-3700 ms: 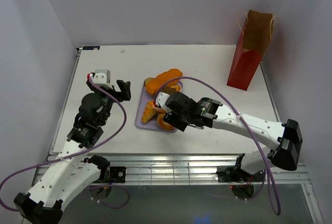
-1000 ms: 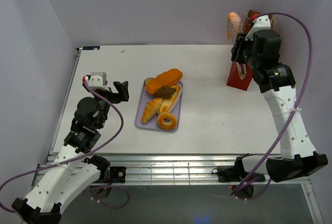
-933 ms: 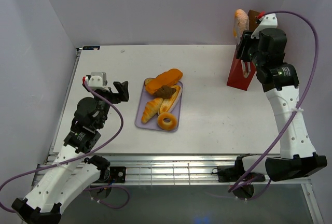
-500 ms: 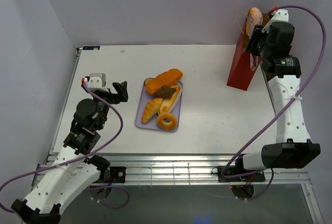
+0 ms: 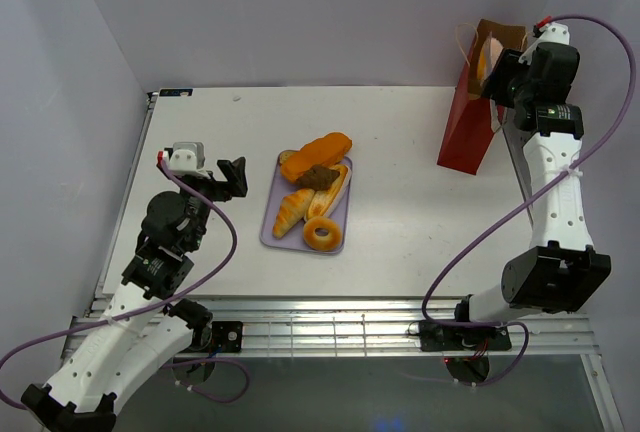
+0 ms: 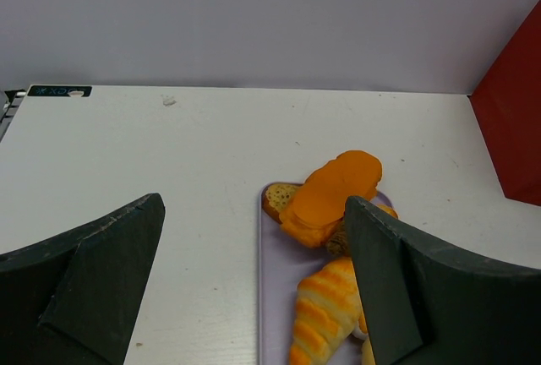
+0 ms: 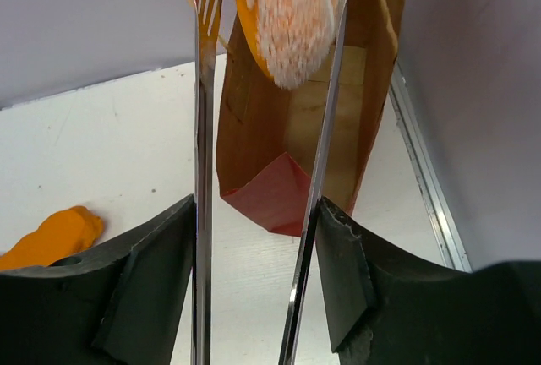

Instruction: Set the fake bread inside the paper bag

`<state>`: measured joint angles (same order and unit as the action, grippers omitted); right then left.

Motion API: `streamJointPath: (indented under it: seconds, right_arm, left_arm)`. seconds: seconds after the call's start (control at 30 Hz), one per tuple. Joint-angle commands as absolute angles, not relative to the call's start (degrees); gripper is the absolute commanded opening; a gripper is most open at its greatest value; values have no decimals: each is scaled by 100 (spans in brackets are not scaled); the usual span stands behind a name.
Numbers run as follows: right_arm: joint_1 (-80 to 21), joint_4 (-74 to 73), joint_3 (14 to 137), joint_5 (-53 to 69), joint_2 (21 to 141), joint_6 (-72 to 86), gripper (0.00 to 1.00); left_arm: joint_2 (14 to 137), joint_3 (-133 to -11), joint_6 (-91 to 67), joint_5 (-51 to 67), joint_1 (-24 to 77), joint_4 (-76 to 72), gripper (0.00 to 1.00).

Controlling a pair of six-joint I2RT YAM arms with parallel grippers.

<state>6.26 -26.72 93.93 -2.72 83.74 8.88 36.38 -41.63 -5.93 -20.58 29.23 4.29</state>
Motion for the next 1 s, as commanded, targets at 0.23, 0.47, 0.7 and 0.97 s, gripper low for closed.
streamJointPath:
  seconds: [0.23, 0.47, 0.7, 0.97]
  right_arm:
    - [633, -2259, 9396, 25, 8323, 984, 64]
    - [633, -2355, 9457, 325, 8148, 967, 62]
    - [633, -2356, 9124, 1219, 7840, 1099, 60]
    - [624, -2338, 8903, 1546, 7401, 1195, 59]
  left_arm:
    - [3568, -4113, -536, -2118, 2997, 369, 98]
    - [3612, -4105, -527, -2083, 2997, 360, 98]
    - [3621, -4087, -501, -2092, 3006, 334, 98]
    - [3656, -4061, -492, -2206, 3006, 325, 86]
